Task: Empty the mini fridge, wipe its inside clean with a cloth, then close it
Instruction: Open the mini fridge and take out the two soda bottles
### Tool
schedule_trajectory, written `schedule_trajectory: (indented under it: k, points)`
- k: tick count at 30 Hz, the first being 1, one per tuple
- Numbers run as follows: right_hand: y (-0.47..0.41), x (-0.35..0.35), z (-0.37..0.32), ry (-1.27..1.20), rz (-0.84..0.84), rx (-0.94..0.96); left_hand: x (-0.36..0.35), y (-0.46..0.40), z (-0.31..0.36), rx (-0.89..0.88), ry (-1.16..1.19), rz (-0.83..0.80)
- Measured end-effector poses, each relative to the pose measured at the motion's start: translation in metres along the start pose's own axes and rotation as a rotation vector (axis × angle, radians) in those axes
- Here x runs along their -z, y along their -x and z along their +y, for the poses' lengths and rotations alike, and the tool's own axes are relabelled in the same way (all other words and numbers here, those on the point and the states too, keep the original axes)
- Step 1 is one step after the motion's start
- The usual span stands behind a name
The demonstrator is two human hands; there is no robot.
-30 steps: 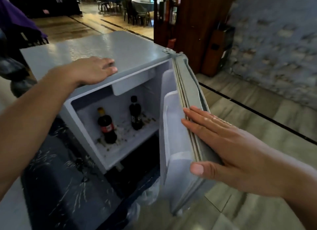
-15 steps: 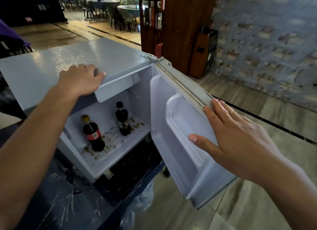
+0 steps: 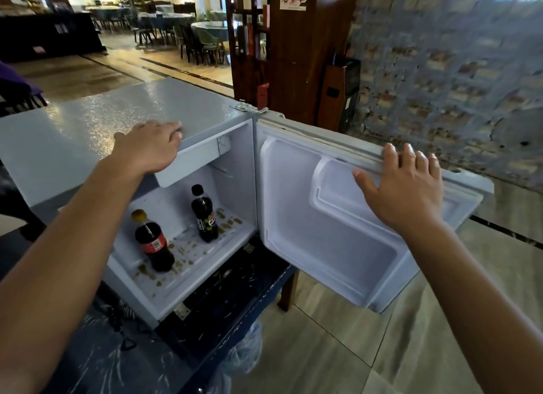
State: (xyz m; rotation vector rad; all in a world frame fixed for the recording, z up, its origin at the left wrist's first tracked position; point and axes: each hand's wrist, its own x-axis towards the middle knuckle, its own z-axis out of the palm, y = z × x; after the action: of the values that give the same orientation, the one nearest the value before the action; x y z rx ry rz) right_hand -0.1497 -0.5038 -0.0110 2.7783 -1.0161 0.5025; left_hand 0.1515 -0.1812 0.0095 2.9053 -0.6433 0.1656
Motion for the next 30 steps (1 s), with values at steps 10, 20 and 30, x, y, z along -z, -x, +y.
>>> schedule_trajectory:
  k: [10, 20, 30]
  points:
    - [-0.067, -0.039, 0.023, -0.131, 0.082, -0.033, 0.007, 0.011, 0.002, 0.014, -0.006, 0.007]
    - [-0.092, -0.055, 0.034, -0.170, 0.137, -0.014, 0.006, 0.019, 0.006, 0.020, -0.011, 0.103]
    - [-0.005, -0.087, -0.022, -0.408, 0.275, 0.427, -0.043, 0.117, 0.027, -0.369, 0.105, 0.762]
